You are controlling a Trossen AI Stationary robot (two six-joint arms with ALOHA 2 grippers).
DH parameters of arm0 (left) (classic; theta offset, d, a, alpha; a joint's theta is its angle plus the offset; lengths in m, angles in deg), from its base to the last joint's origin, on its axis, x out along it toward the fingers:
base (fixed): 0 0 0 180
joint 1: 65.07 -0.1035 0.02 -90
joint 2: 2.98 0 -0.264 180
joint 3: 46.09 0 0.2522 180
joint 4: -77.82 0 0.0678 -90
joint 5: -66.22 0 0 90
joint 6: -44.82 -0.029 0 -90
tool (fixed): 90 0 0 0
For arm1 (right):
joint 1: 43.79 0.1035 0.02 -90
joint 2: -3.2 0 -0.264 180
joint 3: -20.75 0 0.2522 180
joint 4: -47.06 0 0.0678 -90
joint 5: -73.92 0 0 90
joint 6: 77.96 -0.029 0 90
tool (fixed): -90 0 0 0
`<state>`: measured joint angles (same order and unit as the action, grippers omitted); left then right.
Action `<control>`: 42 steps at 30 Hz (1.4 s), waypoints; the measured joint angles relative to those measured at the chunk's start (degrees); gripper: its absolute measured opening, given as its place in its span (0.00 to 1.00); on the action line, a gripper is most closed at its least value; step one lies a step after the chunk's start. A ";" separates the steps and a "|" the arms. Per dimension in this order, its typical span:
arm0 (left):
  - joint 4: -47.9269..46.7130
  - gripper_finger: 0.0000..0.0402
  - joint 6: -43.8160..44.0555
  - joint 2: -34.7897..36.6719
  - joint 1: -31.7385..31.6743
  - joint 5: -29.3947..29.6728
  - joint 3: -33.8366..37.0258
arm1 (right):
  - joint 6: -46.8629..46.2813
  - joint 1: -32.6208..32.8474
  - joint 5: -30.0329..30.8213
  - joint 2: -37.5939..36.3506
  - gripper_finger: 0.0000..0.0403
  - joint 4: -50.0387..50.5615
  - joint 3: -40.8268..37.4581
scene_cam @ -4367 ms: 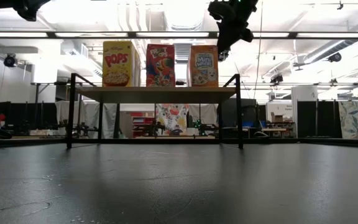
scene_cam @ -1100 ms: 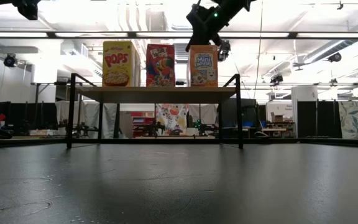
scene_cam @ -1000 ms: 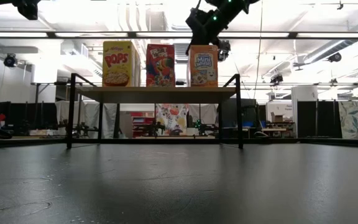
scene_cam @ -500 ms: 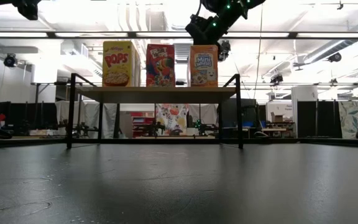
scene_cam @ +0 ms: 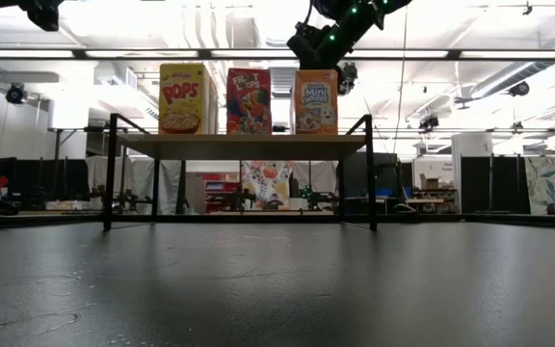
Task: Stack cereal on shelf
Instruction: Adjust the orange cereal boxes on the shelf
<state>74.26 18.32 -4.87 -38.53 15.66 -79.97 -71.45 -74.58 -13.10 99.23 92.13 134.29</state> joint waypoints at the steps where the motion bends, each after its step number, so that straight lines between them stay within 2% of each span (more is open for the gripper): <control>1: 0.00 0.00 0.00 0.00 0.00 0.00 0.00 | -0.04 0.00 0.00 0.00 0.02 0.00 0.00; 42: 0.05 0.00 0.01 0.00 0.00 0.00 0.00 | -4.56 0.00 0.17 0.07 0.02 -0.28 0.00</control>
<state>74.31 18.33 -4.87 -38.53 15.66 -79.97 -76.02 -74.58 -12.92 99.29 91.85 134.29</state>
